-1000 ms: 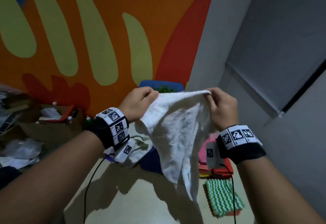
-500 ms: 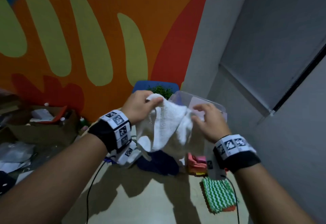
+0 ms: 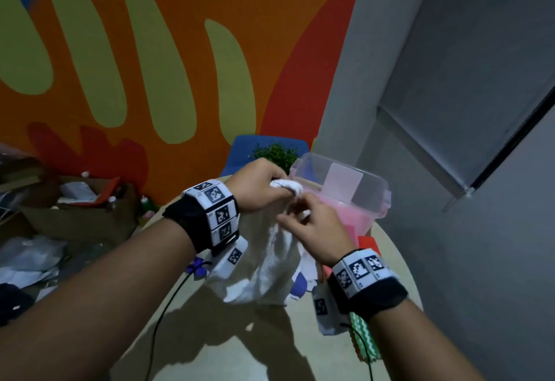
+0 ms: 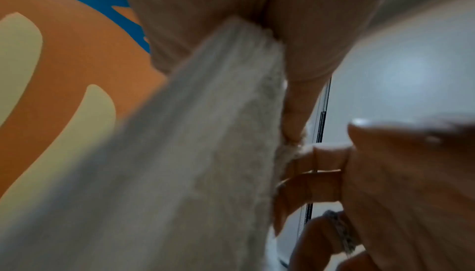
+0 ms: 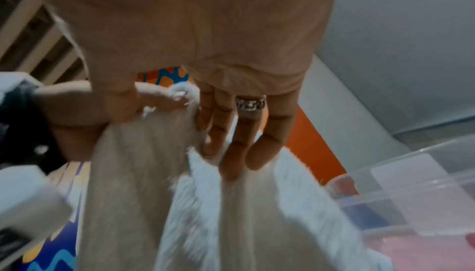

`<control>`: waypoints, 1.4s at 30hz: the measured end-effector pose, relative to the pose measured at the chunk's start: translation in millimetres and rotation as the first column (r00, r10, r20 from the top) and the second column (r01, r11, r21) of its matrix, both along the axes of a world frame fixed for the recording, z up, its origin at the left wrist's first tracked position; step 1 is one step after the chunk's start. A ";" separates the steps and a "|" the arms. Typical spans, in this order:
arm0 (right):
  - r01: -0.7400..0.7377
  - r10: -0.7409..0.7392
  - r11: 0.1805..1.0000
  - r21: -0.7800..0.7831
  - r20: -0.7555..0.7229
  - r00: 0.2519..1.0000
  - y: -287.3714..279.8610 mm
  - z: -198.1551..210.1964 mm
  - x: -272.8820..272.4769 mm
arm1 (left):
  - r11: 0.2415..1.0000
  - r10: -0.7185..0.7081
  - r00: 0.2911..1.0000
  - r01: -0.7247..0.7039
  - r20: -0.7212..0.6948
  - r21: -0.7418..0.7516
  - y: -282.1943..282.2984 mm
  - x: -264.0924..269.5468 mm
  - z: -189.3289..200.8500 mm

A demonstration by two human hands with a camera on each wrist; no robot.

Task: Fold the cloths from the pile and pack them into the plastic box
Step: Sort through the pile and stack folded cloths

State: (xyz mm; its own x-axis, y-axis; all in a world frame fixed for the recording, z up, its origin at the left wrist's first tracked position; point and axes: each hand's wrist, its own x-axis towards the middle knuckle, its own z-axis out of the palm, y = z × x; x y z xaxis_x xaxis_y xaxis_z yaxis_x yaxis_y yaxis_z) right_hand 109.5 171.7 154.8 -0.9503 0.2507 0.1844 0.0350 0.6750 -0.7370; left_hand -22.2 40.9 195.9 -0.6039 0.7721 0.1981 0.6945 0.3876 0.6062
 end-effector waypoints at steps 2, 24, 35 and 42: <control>0.019 -0.017 0.998 0.057 -0.025 1.000 -8.1 -6.3 -6.8 | 0.999 -0.011 1.000 0.011 0.022 0.034 4.0 1.9 8.9; 0.100 -0.089 0.956 -0.274 0.054 0.995 29.6 26.0 13.7 | 0.915 0.372 0.879 -0.402 -0.297 -0.044 -14.4 -27.7 -2.8; -0.152 0.083 0.679 -0.718 -0.131 0.988 0.2 26.4 25.1 | 0.921 0.164 0.939 -0.255 0.304 0.293 7.3 -28.0 -79.7; -0.043 -0.078 0.596 -0.802 -0.111 0.991 1.9 18.1 22.3 | 0.944 0.322 0.808 -0.234 0.493 -0.232 -25.3 7.0 -161.8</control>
